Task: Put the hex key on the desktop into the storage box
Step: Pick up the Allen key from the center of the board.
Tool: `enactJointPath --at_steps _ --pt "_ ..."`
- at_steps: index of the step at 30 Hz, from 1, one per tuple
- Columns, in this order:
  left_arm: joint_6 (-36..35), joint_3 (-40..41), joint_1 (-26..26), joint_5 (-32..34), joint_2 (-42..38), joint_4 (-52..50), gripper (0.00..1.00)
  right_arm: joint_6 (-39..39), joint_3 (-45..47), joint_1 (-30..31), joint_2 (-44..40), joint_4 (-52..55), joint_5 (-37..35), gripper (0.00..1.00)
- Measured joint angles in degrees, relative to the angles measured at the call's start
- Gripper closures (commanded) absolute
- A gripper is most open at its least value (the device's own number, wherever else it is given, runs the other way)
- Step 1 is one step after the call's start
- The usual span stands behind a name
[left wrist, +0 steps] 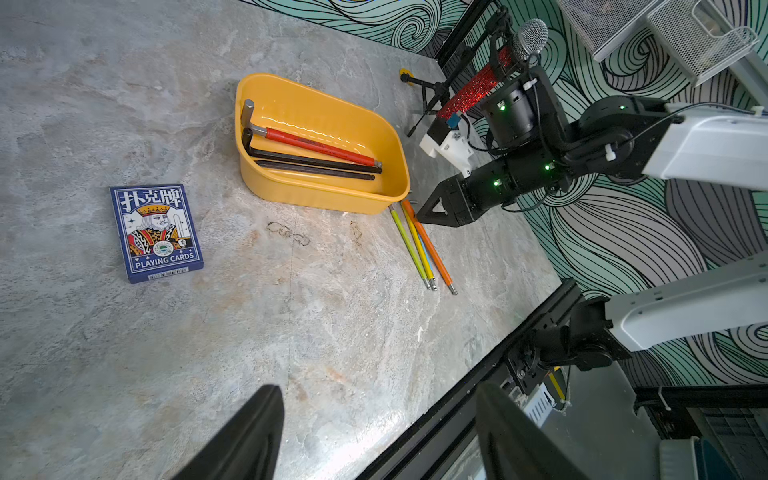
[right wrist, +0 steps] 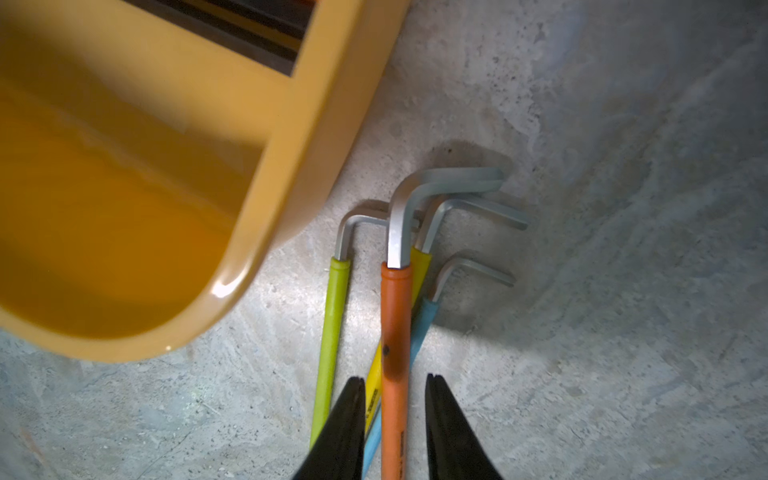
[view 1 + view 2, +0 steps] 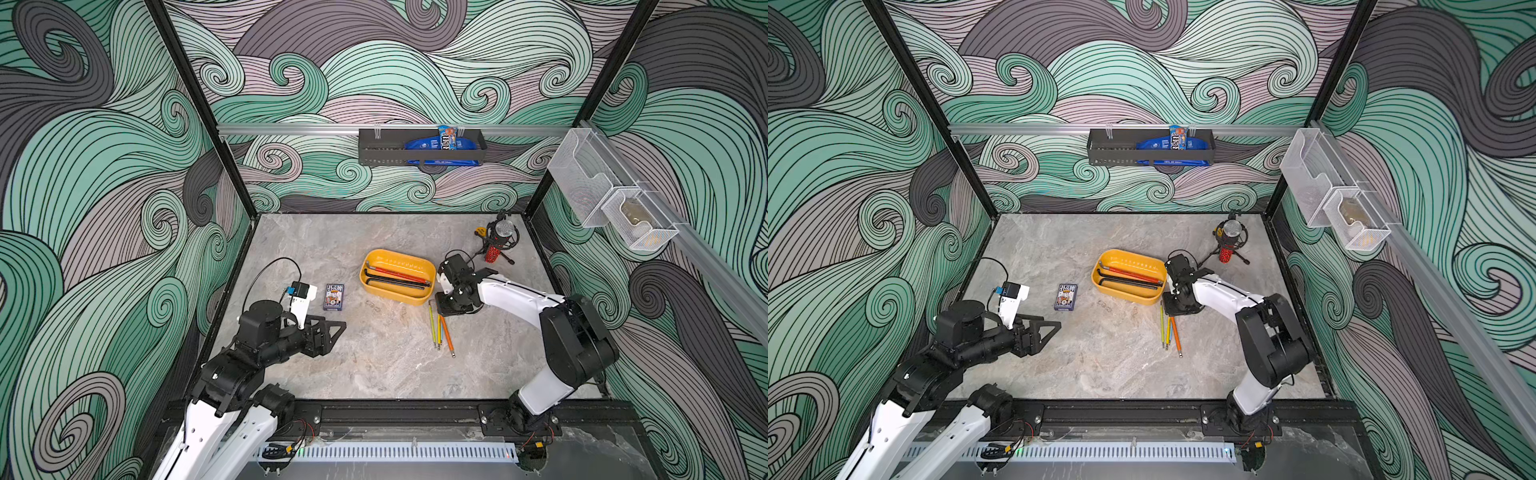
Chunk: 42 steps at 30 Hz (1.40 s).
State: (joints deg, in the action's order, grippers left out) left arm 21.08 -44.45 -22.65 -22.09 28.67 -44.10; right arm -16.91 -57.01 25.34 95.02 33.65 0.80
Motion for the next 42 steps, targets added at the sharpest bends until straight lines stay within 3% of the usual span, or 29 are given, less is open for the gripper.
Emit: enactJointPath --at_steps 11,26,33,42 --pt "0.2 0.0 0.0 0.0 0.0 0.0 0.24 -0.2 0.6 0.7 2.6 -1.1 -0.3 0.70" --pt "0.2 0.0 0.0 0.0 0.0 0.0 0.24 -0.2 1.3 0.7 2.9 -2.6 -0.4 0.83" --pt "0.2 0.0 0.0 0.0 0.0 0.0 0.24 0.0 1.3 0.7 2.6 -2.9 -0.6 0.99" --pt "0.2 0.0 0.0 0.0 0.0 0.0 0.24 -0.7 2.0 0.7 -1.3 -1.3 -3.3 1.00"
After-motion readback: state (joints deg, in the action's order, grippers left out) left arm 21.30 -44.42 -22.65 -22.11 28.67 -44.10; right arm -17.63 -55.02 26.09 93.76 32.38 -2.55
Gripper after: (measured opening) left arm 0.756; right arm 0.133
